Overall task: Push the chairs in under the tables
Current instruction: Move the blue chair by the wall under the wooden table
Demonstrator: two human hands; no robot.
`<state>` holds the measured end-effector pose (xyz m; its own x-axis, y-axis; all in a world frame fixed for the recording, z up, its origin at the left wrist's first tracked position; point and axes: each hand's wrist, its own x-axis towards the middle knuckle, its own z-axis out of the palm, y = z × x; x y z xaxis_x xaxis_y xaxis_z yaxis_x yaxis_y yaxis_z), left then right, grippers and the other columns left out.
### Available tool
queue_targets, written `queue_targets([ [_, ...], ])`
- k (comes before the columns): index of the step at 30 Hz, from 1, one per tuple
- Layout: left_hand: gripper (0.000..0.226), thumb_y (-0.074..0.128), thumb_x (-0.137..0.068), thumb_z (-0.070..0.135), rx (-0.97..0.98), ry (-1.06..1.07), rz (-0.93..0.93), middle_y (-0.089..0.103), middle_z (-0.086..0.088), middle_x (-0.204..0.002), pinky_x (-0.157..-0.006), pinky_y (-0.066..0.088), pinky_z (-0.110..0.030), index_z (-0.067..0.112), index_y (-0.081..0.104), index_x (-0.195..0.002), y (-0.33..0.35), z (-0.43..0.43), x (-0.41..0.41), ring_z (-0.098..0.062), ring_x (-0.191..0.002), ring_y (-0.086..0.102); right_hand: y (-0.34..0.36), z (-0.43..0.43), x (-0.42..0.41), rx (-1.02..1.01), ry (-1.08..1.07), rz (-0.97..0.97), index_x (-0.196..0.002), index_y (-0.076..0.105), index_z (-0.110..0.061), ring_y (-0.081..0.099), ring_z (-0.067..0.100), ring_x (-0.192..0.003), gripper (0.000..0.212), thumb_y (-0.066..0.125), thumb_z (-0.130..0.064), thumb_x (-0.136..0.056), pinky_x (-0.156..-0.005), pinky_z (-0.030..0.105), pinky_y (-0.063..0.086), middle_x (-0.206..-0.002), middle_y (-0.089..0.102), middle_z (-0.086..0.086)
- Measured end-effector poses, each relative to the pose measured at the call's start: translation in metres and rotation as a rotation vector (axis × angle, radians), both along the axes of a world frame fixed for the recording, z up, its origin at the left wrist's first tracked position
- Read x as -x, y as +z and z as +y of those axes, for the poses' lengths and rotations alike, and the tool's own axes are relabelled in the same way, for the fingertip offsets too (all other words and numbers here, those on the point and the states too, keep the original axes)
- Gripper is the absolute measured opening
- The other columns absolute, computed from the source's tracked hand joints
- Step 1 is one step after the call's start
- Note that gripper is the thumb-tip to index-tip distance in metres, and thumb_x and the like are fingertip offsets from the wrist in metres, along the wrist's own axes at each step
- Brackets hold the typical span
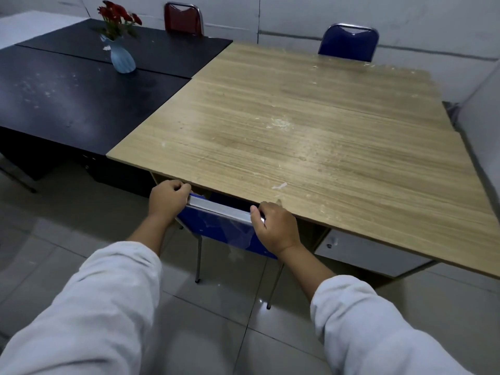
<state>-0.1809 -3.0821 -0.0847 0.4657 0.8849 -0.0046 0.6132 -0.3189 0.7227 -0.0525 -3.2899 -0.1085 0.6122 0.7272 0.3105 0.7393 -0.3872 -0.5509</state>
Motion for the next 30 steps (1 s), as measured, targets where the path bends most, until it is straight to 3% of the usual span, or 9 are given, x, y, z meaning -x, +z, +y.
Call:
queue_targets([
  [6, 0.033, 0.05, -0.083, 0.019, -0.007, -0.013, 0.025, 0.052, -0.017, -0.061, -0.053, 0.031, -0.031, -0.006, 0.059, -0.064, 0.004, 0.021, -0.025, -0.024, -0.06, 0.045, 0.0, 0.022, -0.024, -0.005, -0.005, 0.042, -0.066, 0.046, -0.015, 0.041, 0.017, -0.056, 0.042, 0.032, -0.047, -0.09, -0.045, 0.023, 0.02, -0.061, 0.043, -0.004],
  [11, 0.035, 0.05, -0.083, 0.024, -0.037, -0.034, 0.044, 0.044, -0.012, -0.054, -0.052, 0.031, -0.031, 0.005, 0.048, -0.053, 0.004, 0.039, -0.033, -0.024, -0.059, 0.042, -0.001, 0.037, -0.029, -0.029, -0.03, 0.041, -0.066, 0.052, -0.011, 0.042, 0.016, -0.055, 0.051, 0.028, -0.051, -0.086, -0.045, 0.022, 0.021, -0.06, 0.044, -0.005],
  [14, 0.036, 0.045, -0.073, 0.034, -0.045, -0.048, 0.053, 0.046, -0.013, -0.057, -0.051, 0.033, -0.029, 0.003, 0.053, -0.056, 0.005, 0.046, -0.034, -0.025, -0.06, 0.043, -0.002, 0.042, -0.026, -0.027, -0.034, 0.047, -0.066, 0.054, -0.01, 0.042, 0.015, -0.055, 0.052, 0.029, -0.05, -0.086, -0.045, 0.021, 0.02, -0.06, 0.044, -0.006],
  [19, 0.034, 0.042, -0.069, 0.036, -0.041, -0.054, 0.047, 0.046, -0.013, -0.056, -0.055, 0.03, -0.034, 0.006, 0.051, -0.054, 0.005, 0.052, -0.033, -0.028, -0.062, 0.045, 0.002, 0.047, -0.025, 0.029, -0.014, 0.094, -0.067, 0.046, -0.017, 0.043, 0.015, -0.058, 0.037, 0.036, -0.043, -0.091, -0.047, 0.024, 0.023, -0.061, 0.041, -0.008],
  [23, 0.033, 0.043, -0.07, 0.035, -0.027, -0.073, 0.037, 0.048, -0.013, -0.057, -0.055, 0.031, -0.034, 0.007, 0.05, -0.054, 0.005, 0.053, -0.032, -0.027, -0.062, 0.045, 0.007, 0.047, -0.027, 0.084, 0.042, 0.165, -0.07, 0.044, -0.016, 0.038, 0.011, -0.057, 0.034, 0.041, -0.035, -0.098, -0.049, 0.026, 0.025, -0.062, 0.039, -0.007],
  [26, 0.033, 0.049, -0.082, 0.027, -0.014, -0.094, 0.088, 0.046, -0.009, -0.056, -0.052, 0.031, -0.029, 0.008, 0.048, -0.055, 0.004, 0.055, -0.032, -0.024, -0.059, 0.042, 0.011, 0.047, -0.03, 0.159, 0.103, 0.249, -0.07, 0.045, -0.012, 0.037, 0.011, -0.057, 0.038, 0.037, -0.034, -0.099, -0.052, 0.029, 0.025, -0.063, 0.04, -0.004],
  [30, 0.033, 0.048, -0.09, 0.022, 0.042, -0.141, 0.2, 0.05, -0.006, -0.06, -0.054, 0.032, -0.026, 0.012, 0.049, -0.058, 0.005, 0.066, -0.031, -0.023, -0.062, 0.045, 0.022, 0.055, -0.035, 0.324, 0.202, 0.479, -0.07, 0.04, -0.01, 0.035, 0.019, -0.06, 0.04, 0.033, -0.037, -0.099, -0.06, 0.034, 0.026, -0.063, 0.039, 0.002],
])
